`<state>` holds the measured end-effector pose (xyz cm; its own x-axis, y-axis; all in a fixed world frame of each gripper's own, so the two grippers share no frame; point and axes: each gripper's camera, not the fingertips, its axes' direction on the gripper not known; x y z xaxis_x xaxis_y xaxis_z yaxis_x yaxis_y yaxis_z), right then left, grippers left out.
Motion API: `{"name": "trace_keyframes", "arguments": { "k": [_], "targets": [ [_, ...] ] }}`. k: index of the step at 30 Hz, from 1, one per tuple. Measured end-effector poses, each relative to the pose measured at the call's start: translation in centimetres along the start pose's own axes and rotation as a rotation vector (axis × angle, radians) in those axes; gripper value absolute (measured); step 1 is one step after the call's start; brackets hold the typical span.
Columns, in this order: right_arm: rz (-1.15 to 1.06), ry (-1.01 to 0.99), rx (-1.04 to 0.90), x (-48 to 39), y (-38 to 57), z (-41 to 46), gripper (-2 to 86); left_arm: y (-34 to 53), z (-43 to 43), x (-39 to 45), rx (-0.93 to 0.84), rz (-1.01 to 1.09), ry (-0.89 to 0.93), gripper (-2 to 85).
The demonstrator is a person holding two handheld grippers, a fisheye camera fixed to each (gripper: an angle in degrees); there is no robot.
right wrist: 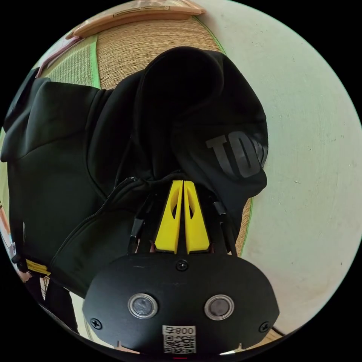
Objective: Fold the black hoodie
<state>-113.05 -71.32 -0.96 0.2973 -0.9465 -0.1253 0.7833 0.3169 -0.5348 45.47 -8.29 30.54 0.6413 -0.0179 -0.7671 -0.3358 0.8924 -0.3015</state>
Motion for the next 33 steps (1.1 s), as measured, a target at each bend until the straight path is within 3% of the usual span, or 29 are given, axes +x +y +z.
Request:
{"name": "trace_keyframes", "arguments": {
  "k": [6, 14, 23, 28, 33],
  "targets": [
    [-0.059, 0.068, 0.005, -1.5, 2.6, 1.4, 0.1, 2.6, -1.4, 0.7, 0.059, 0.025, -0.059, 2.7],
    [0.037, -0.226, 0.057, 3.7, 11.6, 4.2, 3.4, 5.3, -2.4, 1.0, 0.058, 0.035, -0.070, 2.9],
    [0.245, -0.574, 0.079, 1.1, 34.5, 16.0, 7.6, 13.9, -9.7, 0.6, 0.211, -0.101, -0.229, 5.3],
    [0.393, -0.864, -0.173, -9.2, 51.3, 29.3, 8.4, 18.3, -12.8, -1.8, 0.304, -0.256, -0.200, 7.3],
    [0.625, -1.018, -0.269, -15.1, 63.0, 38.3, 9.3, 19.1, -12.1, -3.5, 0.289, -0.312, -0.102, 7.7]
  ]
}}
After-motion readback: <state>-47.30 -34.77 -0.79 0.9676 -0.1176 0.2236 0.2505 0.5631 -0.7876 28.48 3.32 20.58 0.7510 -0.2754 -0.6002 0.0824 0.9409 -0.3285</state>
